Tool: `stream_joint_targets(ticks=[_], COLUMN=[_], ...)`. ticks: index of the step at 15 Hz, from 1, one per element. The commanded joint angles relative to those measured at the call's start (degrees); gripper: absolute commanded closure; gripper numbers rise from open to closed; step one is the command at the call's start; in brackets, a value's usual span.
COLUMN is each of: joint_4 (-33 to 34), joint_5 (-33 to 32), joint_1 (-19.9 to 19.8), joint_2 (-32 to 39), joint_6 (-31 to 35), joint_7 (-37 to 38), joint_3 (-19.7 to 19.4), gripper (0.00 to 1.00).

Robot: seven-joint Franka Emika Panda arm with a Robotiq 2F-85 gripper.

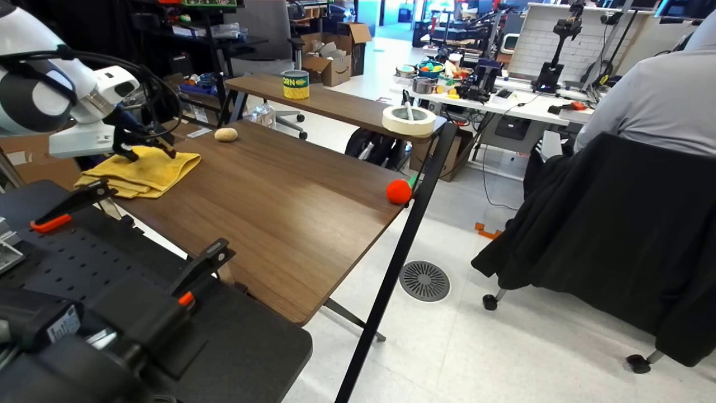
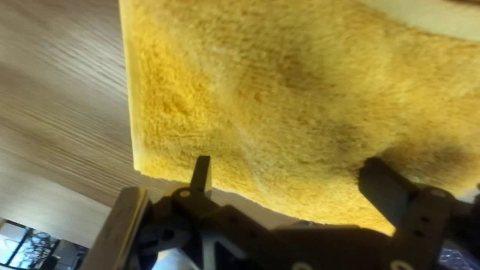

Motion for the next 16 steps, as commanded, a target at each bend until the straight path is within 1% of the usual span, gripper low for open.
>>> stream_joint_targets(ticks=[1, 2, 4, 5, 6, 7, 8, 11, 12, 14, 16], joint_4=[-0.2, -0.4, -0.4, -0.3, 0.0, 0.1, 0.2, -0.3, -1.0, -4.4, -9.8], joint_5=[-0.5, -0.3, -0.8, -0.3, -0.1, 0.2, 0.3, 0.4, -0.4, -3.8, -6.8], joint_1=[-7.9, -9.9, -15.6, -16.7, -18.2, -19.6, -20.9, -25.1, -27.2, -31.7, -32.9], joint_2=[1.6, 2.2, 3.8, 5.5, 6.4, 6.8, 6.3, 5.0, 3.8, -0.9, -5.7], joint_6=[0.6, -0.1, -2.1, -2.2, -2.7, -1.9, -2.4, -1.2, -0.8, -0.6, 1.8], joint_7=[0.6, 0.7, 0.5, 0.4, 0.2, 0.2, 0.3, 0.9, 0.9, -0.5, -2.0], joint_3=[-1.7, -2.3, -2.5, -4.1, -4.8, -5.6, -6.0, -6.9, -5.9, -2.4, -0.8], gripper=[0.00, 0.00, 0.00, 0.00, 0.00, 0.00, 0.00, 0.00, 0.00, 0.00, 0.00])
